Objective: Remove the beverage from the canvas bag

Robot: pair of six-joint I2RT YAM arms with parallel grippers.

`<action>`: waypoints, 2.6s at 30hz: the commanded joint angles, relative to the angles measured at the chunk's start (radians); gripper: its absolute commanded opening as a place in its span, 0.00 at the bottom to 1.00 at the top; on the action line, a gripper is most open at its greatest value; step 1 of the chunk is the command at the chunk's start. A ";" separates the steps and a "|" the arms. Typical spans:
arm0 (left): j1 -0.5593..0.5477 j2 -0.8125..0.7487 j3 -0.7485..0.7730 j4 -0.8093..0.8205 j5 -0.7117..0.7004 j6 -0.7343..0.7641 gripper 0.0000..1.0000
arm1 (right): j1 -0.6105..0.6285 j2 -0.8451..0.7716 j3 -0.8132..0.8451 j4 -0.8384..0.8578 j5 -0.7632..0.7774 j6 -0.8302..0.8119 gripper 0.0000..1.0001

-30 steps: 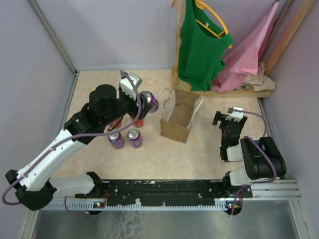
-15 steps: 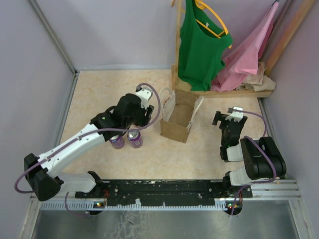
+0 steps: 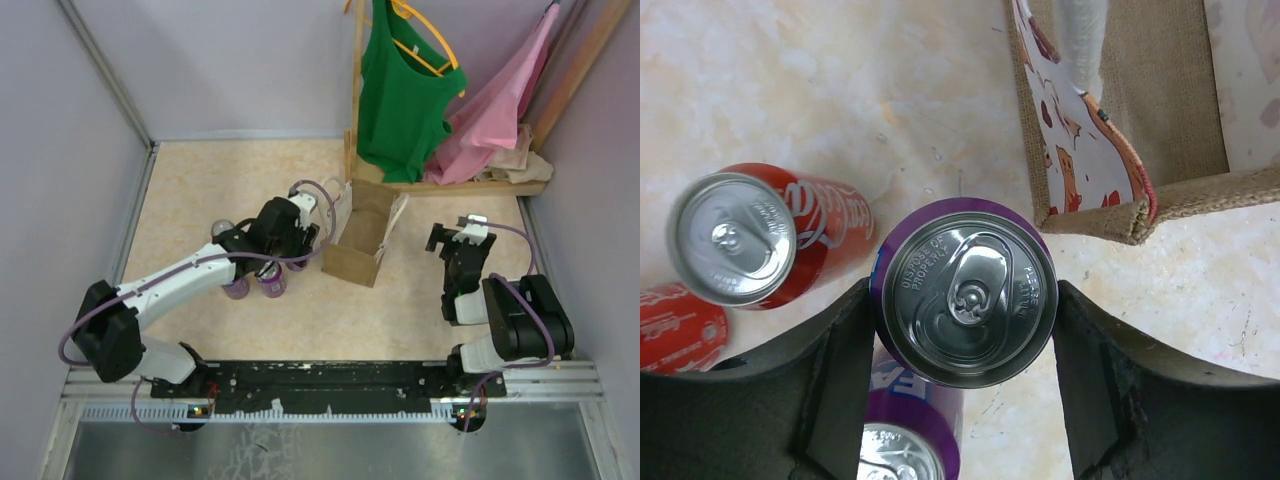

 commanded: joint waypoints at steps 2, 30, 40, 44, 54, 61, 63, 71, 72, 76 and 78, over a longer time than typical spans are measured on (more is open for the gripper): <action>0.008 0.019 -0.011 0.132 0.067 -0.037 0.00 | -0.002 -0.004 0.017 0.035 0.001 0.003 0.99; 0.006 -0.021 -0.136 0.146 0.019 -0.169 0.54 | -0.002 -0.004 0.016 0.035 0.001 0.003 0.99; 0.006 -0.051 -0.133 0.139 0.016 -0.189 1.00 | -0.002 -0.004 0.016 0.034 0.001 0.003 0.99; 0.006 -0.079 -0.102 0.139 0.009 -0.171 1.00 | -0.002 -0.004 0.017 0.034 0.001 0.002 0.99; 0.027 -0.237 -0.037 0.151 -0.211 -0.092 1.00 | -0.002 -0.004 0.017 0.034 0.001 0.003 0.99; 0.326 -0.337 -0.040 0.139 -0.116 -0.080 1.00 | -0.002 -0.004 0.017 0.034 0.002 0.001 0.99; 0.377 -0.354 -0.042 0.140 -0.132 -0.069 1.00 | -0.002 -0.004 0.017 0.034 0.000 0.001 0.99; 0.784 -0.377 -0.115 0.102 -0.039 -0.178 1.00 | -0.002 -0.004 0.017 0.035 0.001 0.003 0.99; 0.827 -0.377 -0.138 0.112 -0.020 -0.191 1.00 | -0.001 -0.004 0.017 0.034 0.002 0.002 0.99; 0.945 -0.330 -0.186 0.105 -0.017 -0.230 1.00 | -0.002 -0.003 0.017 0.034 0.001 0.003 0.99; 0.962 -0.297 -0.183 0.092 -0.038 -0.261 1.00 | -0.002 -0.004 0.017 0.034 0.001 0.002 0.99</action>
